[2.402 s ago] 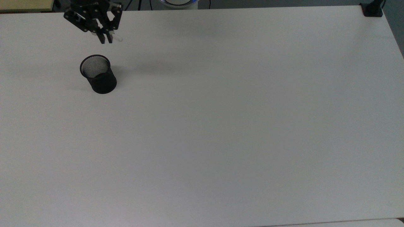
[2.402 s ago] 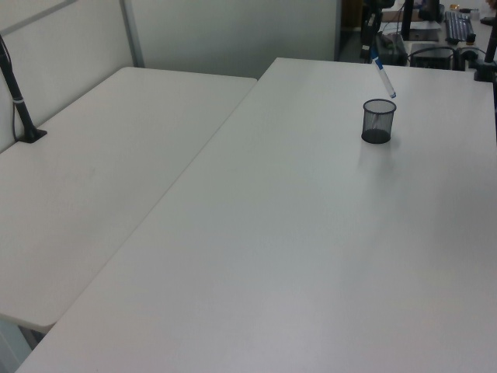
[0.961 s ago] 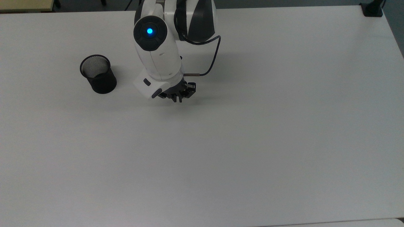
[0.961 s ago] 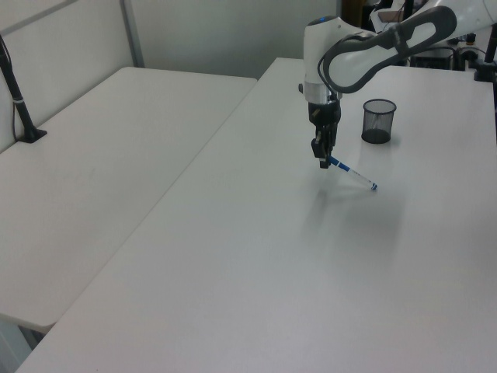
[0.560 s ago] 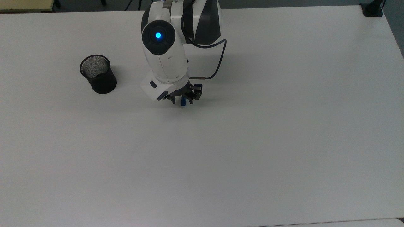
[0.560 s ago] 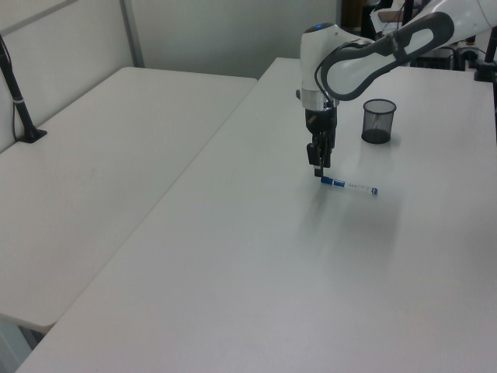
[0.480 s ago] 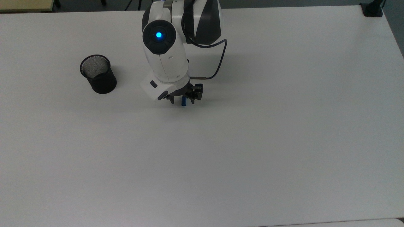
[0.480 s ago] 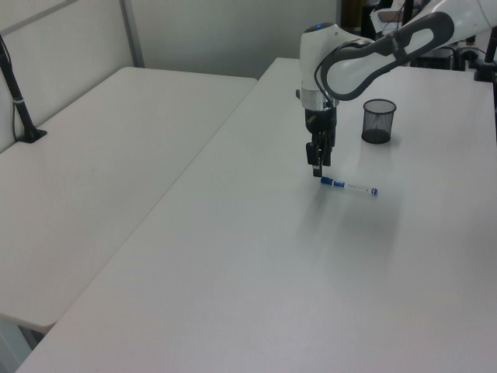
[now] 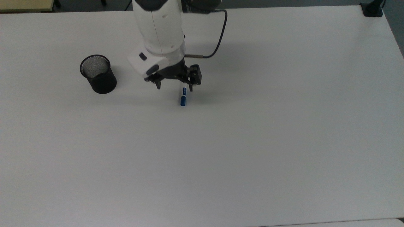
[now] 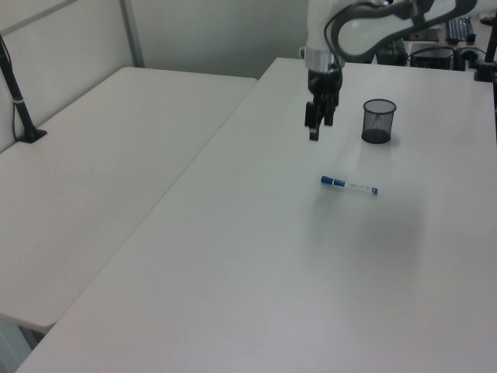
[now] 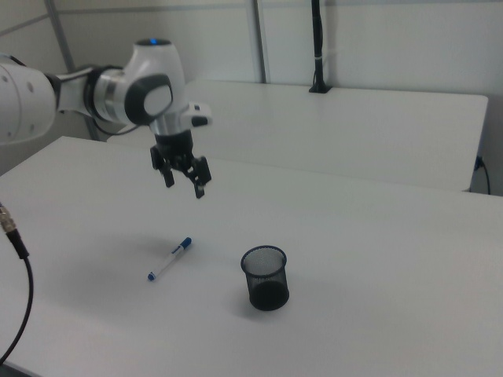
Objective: Remove the marker
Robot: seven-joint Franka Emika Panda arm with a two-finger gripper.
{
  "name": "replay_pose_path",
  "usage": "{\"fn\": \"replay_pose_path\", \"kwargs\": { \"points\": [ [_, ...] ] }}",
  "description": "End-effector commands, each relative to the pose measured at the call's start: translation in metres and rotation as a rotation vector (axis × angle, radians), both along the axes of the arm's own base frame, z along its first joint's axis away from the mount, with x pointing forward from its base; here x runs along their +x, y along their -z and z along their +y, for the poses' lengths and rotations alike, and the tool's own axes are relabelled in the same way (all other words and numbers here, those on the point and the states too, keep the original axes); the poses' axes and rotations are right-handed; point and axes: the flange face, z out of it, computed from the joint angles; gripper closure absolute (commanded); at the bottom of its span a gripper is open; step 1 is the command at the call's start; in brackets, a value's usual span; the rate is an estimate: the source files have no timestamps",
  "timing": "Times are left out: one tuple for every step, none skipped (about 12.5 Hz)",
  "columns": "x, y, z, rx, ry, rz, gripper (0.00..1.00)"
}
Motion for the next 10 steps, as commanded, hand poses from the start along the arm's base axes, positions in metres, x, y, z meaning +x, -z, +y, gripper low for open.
{"fn": "replay_pose_path", "kwargs": {
  "points": [
    [-0.033,-0.103,-0.027,-0.055,0.191,-0.029,0.00],
    [-0.045,-0.127,-0.035,-0.050,0.226,-0.045,0.00],
    [-0.056,-0.144,-0.038,-0.048,0.228,-0.050,0.00],
    [-0.063,-0.154,-0.041,-0.046,0.230,-0.049,0.00],
    [-0.077,-0.168,-0.043,-0.046,0.233,-0.032,0.00],
    [-0.087,-0.175,-0.045,-0.045,0.232,-0.007,0.00],
    [-0.097,-0.181,-0.045,-0.046,0.215,0.014,0.00],
    [-0.107,-0.189,-0.047,-0.043,0.159,0.029,0.00],
    [-0.112,-0.192,-0.057,-0.035,0.119,0.029,0.00],
    [-0.112,-0.195,-0.067,-0.029,0.084,0.014,0.00]
  ]
}}
